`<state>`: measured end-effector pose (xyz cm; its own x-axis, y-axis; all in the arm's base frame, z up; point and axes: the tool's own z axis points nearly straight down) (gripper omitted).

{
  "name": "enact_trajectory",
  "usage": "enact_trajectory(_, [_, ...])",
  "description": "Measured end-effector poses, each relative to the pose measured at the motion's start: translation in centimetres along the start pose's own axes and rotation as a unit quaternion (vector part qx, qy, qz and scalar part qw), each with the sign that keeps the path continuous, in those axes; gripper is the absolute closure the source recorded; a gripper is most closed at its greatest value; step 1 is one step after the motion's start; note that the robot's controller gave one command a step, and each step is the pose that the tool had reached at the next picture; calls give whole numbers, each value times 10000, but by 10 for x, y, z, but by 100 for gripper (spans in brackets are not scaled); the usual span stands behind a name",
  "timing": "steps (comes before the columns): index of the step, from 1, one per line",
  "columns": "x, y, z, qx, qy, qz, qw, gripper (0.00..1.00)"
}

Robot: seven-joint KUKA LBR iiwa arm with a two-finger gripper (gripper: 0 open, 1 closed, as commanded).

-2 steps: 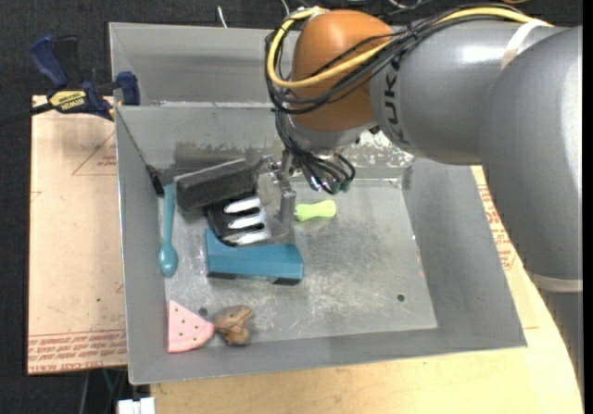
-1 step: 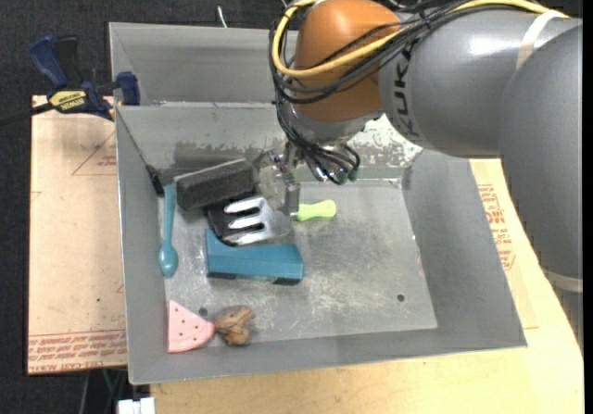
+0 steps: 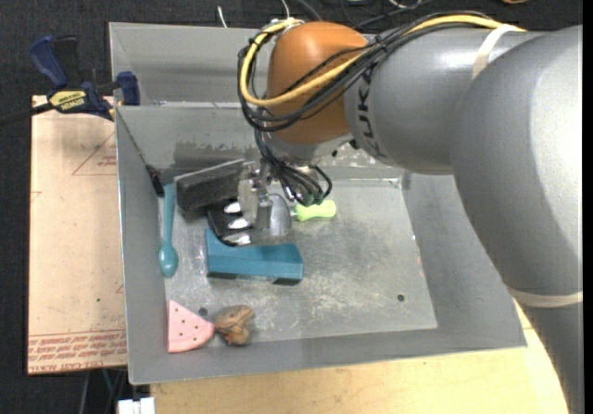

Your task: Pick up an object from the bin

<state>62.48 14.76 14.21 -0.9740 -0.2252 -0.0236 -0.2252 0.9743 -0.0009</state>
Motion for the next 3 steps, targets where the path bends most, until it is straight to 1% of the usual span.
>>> enact_trajectory(1, [-1, -15, 27, 7, -25, -215, 9998, 0])
enact_trajectory(2, [-2, -16, 28, 7, -27, -208, 9998, 0])
enact_trajectory(3, [-2, -26, 64, -9, -27, 14, 10000, 0])
